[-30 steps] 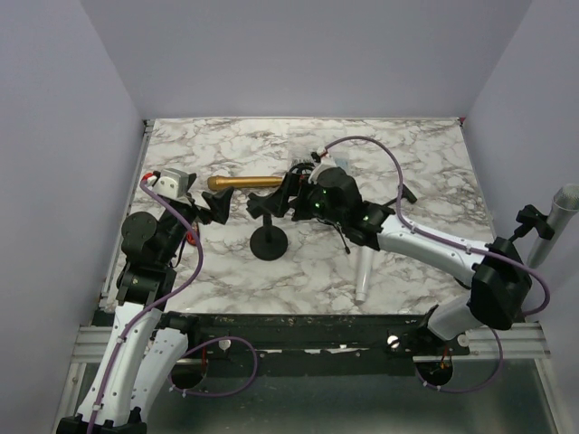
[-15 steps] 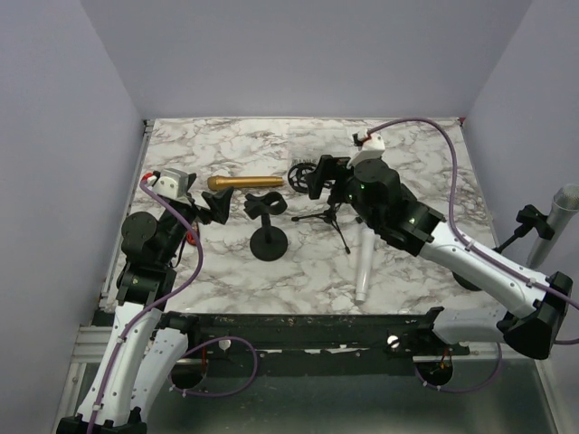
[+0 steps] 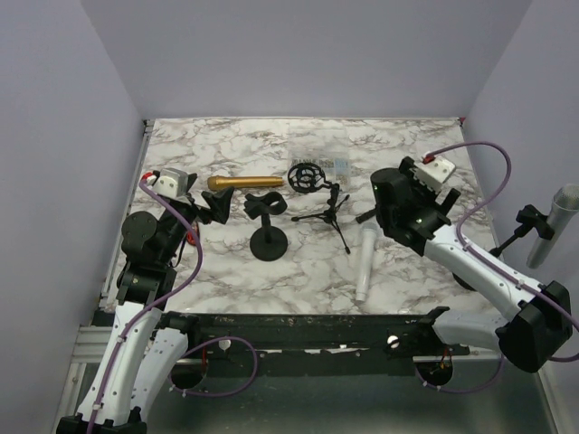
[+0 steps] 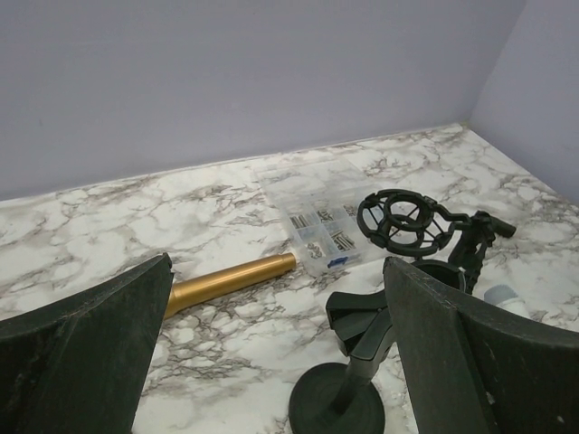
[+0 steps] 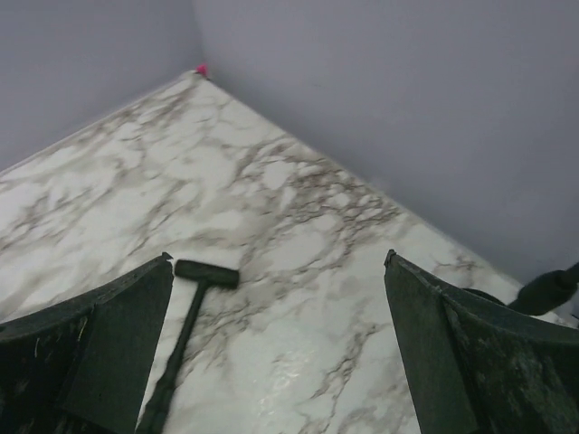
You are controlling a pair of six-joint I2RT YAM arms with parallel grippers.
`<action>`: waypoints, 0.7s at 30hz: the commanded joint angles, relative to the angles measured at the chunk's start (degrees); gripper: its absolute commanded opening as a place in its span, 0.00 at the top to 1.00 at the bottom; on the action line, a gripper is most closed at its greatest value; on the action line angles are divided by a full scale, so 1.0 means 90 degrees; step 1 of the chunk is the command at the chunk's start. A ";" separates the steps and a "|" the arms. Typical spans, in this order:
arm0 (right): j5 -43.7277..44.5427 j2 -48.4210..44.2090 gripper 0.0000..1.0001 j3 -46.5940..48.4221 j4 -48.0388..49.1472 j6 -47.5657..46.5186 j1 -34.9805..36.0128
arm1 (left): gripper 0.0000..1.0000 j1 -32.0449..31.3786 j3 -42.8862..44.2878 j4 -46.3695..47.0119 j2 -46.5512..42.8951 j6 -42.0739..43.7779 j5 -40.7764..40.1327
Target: Remove the microphone from the stand
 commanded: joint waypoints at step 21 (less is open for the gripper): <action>0.0960 0.0650 0.04 -0.0760 -0.5427 0.7195 -0.2736 | 0.01 -0.0039 -0.0052 0.0357 0.0170 -0.0468 0.0722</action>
